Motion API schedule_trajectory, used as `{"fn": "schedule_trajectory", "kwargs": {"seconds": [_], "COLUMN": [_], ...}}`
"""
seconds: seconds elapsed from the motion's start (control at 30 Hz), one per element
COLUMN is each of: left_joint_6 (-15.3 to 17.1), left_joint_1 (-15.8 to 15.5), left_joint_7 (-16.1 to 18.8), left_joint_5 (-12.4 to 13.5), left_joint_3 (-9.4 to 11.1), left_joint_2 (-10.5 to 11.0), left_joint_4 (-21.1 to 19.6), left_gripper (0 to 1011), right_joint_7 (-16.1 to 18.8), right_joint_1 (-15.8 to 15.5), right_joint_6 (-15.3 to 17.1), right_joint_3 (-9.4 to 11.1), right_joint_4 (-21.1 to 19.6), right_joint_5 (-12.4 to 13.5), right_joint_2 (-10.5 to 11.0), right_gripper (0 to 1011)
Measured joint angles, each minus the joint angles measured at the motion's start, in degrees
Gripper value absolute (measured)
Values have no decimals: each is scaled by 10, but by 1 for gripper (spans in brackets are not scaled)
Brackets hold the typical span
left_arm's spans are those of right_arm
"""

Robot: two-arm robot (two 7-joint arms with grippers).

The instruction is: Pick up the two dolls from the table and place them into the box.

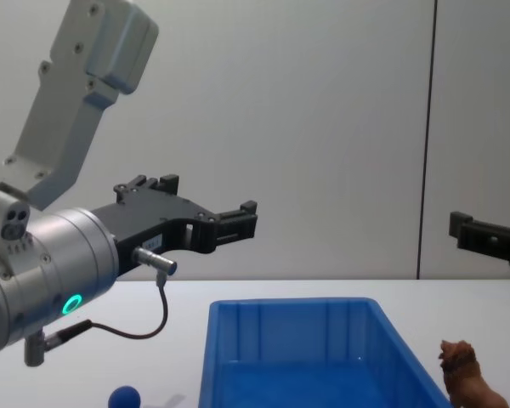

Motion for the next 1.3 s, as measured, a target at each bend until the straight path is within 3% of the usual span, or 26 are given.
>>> {"fn": "schedule_trajectory", "kwargs": {"seconds": [1.3], "left_joint_6": [0], "left_joint_1": [0], "left_joint_7": [0], "left_joint_5": [0], "left_joint_3": [0], "left_joint_2": [0], "left_joint_4": [0], "left_gripper": [1003], "right_joint_7": [0], "right_joint_1": [0], "right_joint_6": [0], "right_joint_3": [0], "right_joint_4": [0], "right_joint_5": [0], "right_joint_2": [0], "right_gripper": [1001]}}
